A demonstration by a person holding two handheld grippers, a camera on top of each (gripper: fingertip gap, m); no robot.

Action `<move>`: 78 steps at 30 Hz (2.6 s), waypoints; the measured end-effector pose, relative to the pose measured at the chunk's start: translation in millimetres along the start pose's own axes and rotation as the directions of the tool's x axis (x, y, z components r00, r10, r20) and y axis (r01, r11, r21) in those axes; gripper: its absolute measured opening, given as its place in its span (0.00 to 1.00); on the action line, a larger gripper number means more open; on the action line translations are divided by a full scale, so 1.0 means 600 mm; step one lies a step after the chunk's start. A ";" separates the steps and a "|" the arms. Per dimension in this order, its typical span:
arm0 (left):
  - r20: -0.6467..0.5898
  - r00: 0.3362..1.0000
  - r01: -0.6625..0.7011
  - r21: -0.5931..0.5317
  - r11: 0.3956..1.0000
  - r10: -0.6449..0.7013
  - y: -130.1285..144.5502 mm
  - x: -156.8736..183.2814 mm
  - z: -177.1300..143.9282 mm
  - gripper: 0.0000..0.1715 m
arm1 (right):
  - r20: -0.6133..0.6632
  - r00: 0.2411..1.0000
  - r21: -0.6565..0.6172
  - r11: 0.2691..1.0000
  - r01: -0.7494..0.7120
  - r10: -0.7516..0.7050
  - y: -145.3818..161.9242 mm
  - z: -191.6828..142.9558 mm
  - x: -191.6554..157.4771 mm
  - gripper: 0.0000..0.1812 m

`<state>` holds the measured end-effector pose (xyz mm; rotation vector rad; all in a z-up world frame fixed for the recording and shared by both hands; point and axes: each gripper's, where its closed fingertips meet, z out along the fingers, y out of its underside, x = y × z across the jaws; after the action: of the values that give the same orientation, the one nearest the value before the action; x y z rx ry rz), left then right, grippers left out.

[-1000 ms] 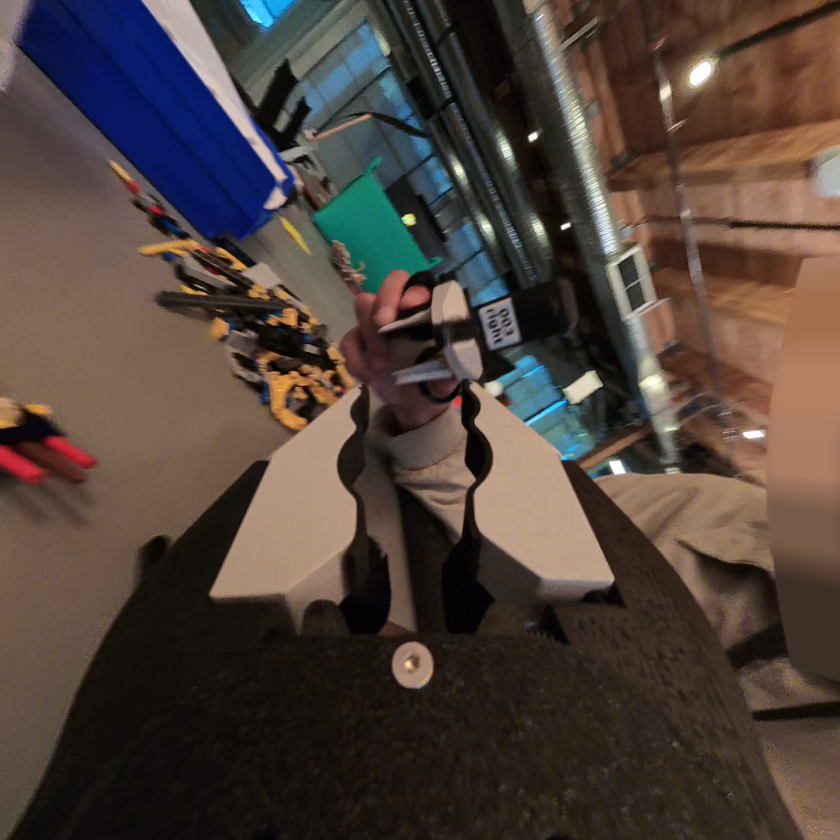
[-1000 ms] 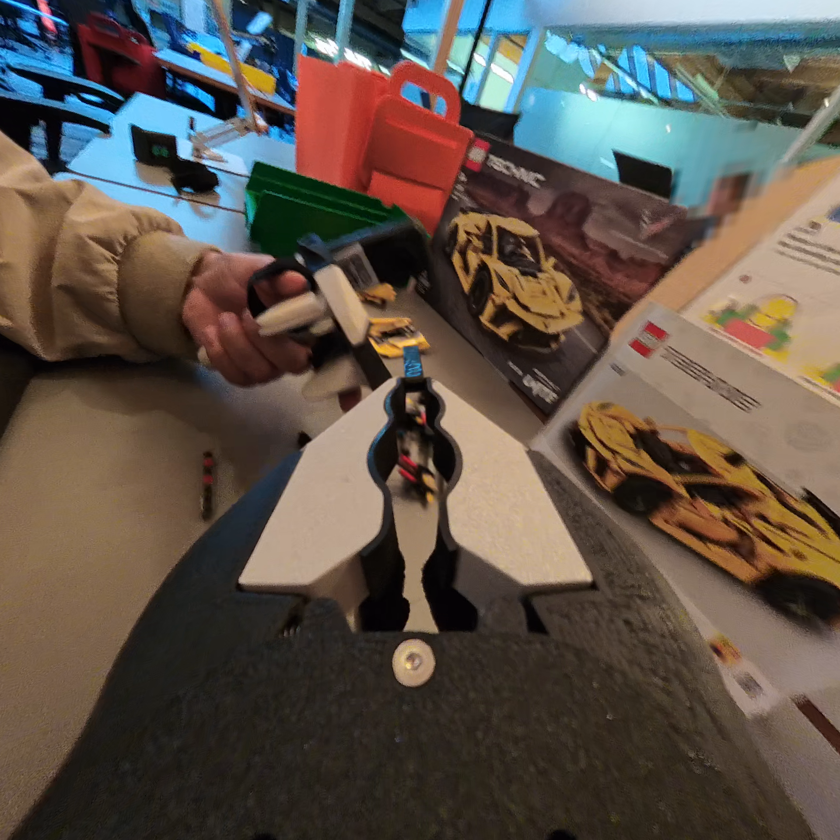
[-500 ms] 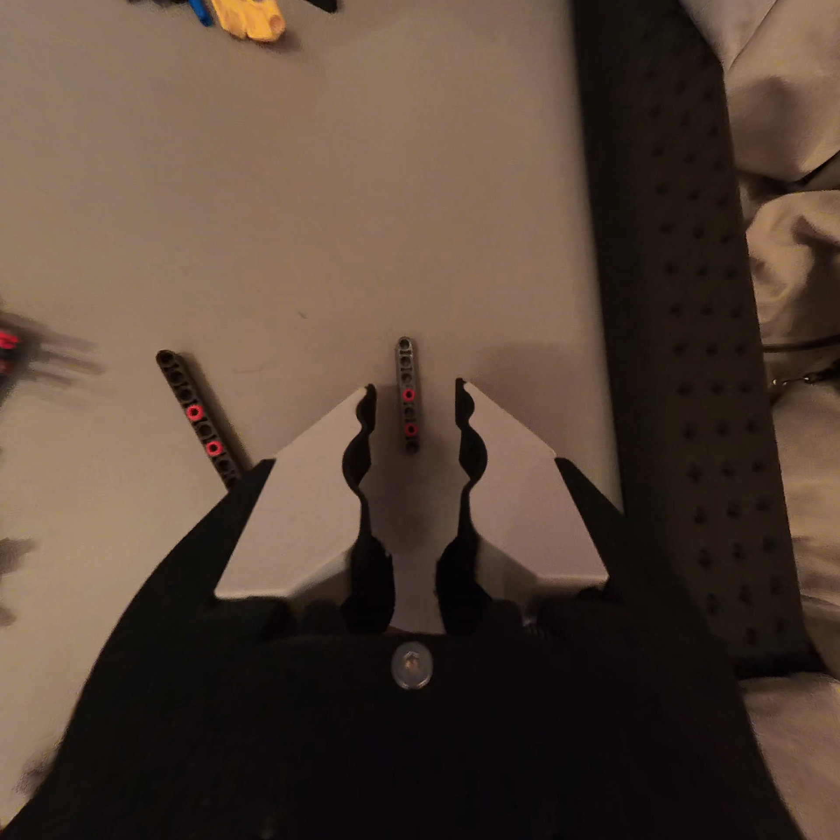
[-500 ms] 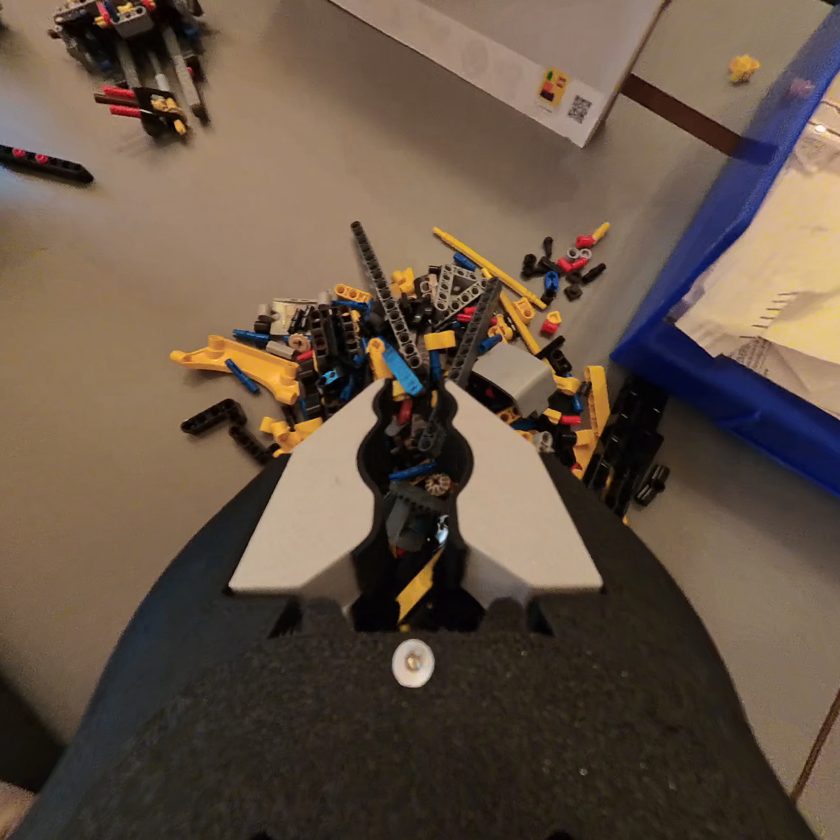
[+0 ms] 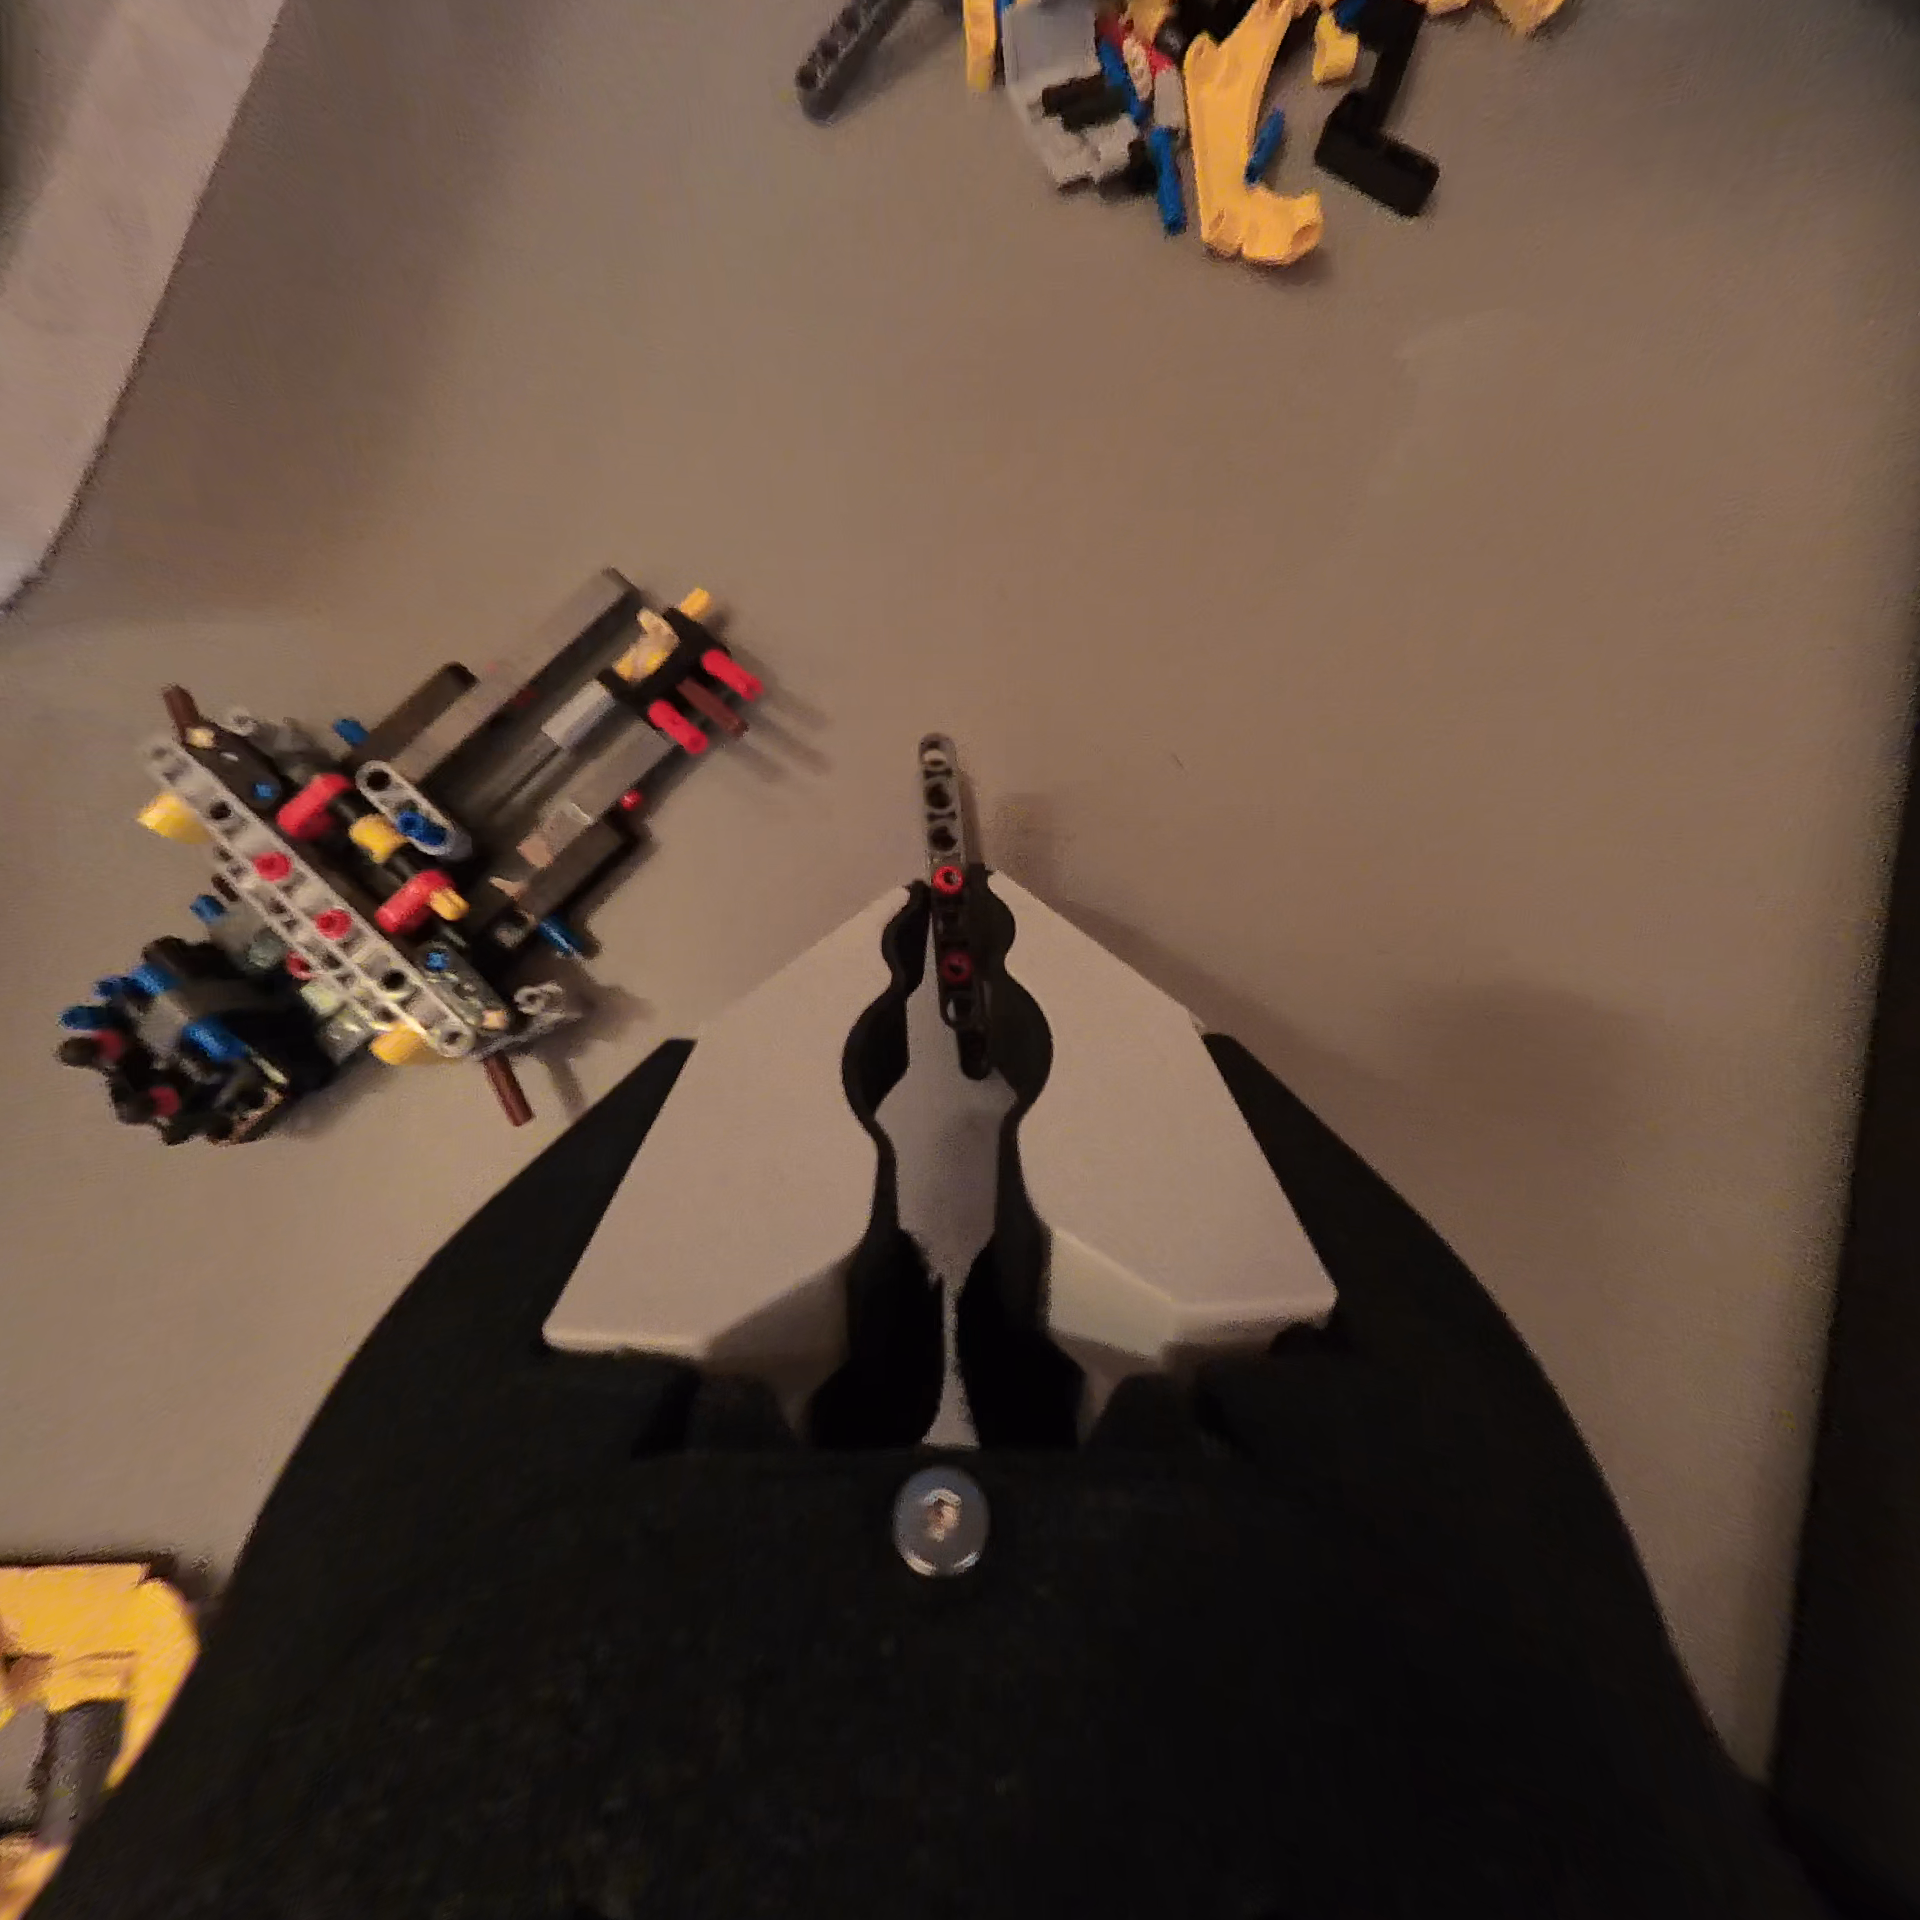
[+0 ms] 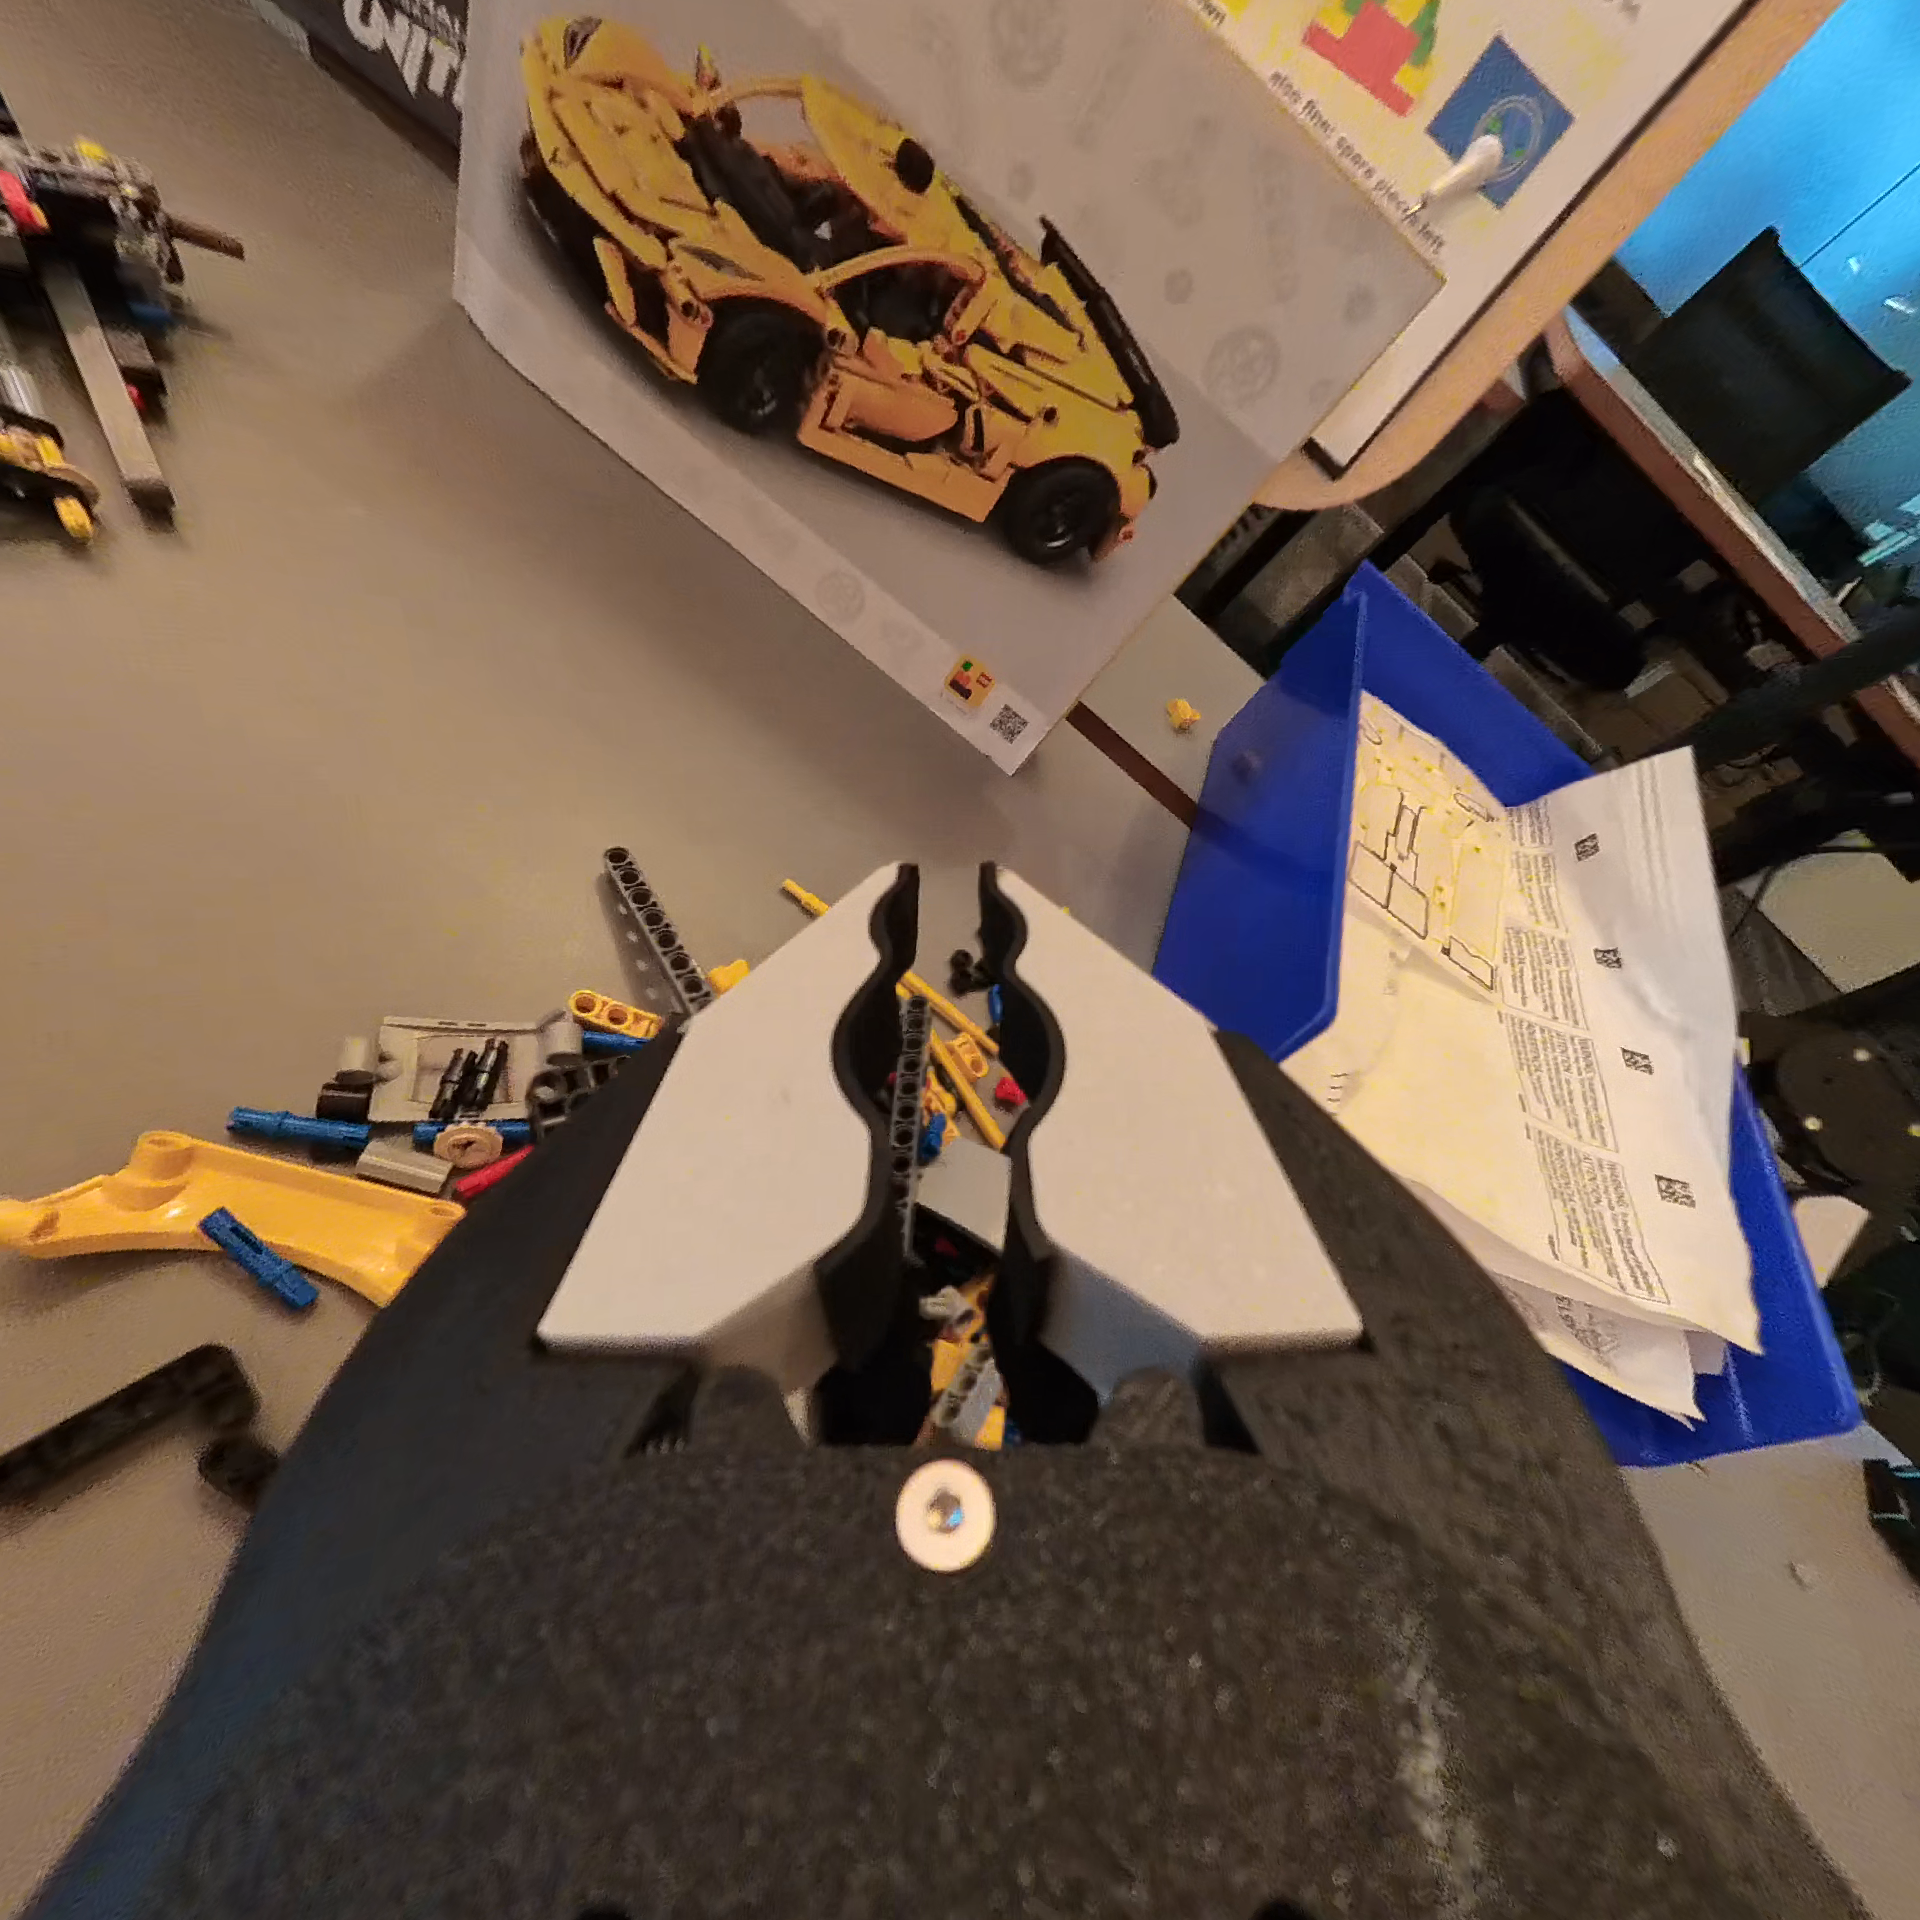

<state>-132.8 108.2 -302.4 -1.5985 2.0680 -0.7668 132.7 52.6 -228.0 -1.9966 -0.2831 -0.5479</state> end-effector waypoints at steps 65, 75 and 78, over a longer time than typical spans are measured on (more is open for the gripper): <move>0.172 0.954 0.253 -0.017 0.967 -0.247 0.143 -0.133 -0.191 0.39 | 0.639 0.758 -0.101 0.991 -0.087 0.132 -0.162 0.140 -0.358 0.40; 0.070 0.938 0.343 -0.073 0.936 -0.339 0.180 -0.149 -0.129 0.26 | 0.644 0.736 -0.237 0.969 -0.068 0.208 -0.142 0.196 -0.403 0.32; 0.061 0.944 0.329 -0.076 0.941 -0.325 0.177 -0.146 -0.117 0.14 | 0.637 0.737 -0.259 0.963 -0.072 0.226 -0.139 0.193 -0.401 0.32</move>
<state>-232.6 225.0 -318.2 -2.0214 1.8459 -0.7474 -81.6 202.0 -327.4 -2.3534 -0.5042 0.2843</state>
